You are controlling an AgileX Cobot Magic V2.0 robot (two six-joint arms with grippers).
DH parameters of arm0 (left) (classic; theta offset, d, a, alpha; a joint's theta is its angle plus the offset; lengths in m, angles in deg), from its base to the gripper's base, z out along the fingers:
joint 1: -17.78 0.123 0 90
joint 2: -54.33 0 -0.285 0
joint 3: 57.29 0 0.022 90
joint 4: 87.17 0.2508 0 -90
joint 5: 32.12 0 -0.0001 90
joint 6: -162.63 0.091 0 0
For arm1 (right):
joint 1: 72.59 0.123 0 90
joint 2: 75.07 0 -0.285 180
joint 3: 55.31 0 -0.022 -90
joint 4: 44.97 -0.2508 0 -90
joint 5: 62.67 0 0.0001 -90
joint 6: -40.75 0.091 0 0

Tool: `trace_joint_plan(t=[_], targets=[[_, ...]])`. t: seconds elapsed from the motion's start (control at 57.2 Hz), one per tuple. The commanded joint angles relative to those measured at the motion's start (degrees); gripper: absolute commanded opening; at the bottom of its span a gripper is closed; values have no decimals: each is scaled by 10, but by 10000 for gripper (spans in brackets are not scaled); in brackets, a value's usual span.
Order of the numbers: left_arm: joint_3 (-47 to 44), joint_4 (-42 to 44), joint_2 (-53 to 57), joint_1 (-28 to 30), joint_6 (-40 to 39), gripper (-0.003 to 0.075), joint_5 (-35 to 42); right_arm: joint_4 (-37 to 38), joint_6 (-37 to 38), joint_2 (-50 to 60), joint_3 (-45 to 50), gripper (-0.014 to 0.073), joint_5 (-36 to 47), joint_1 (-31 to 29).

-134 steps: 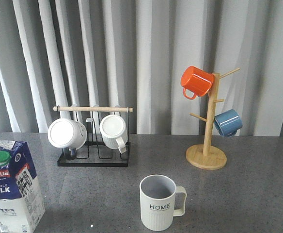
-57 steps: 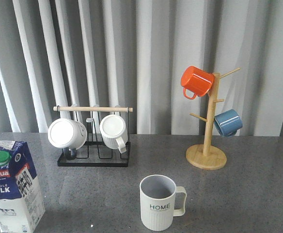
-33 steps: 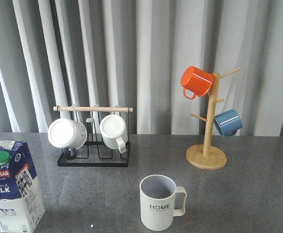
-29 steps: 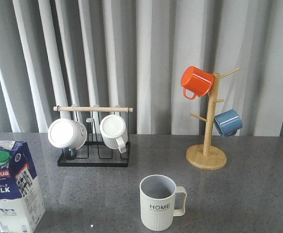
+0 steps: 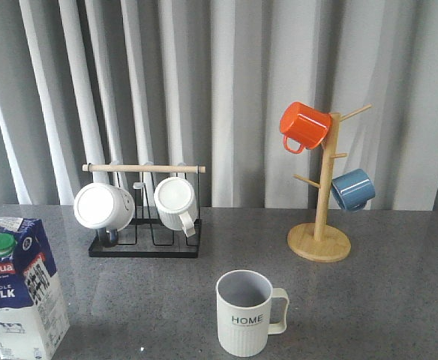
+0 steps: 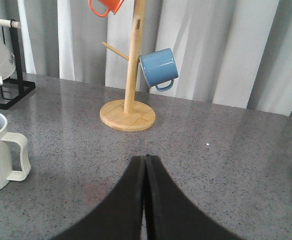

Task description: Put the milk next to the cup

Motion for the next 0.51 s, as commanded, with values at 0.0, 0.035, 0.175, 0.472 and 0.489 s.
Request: trace_joint_plan(t=[0.0, 0.035, 0.175, 0.472, 0.489], targets=[[22, 17, -26, 2, -6, 726, 66, 5, -4, 2, -16, -6, 39, -4], [25, 25, -38, 2, -6, 725, 74, 5, -4, 2, -16, -6, 39, -4], [48, 27, -80, 2, -16, 722, 76, 5, -4, 2, -16, -6, 39, -4], [95, 41, -137, 2, -18, 722, 76, 5, -4, 2, -16, -6, 39, -4], [98, 40, -141, 2, -18, 722, 76, 5, -4, 2, -16, -6, 39, -4]])
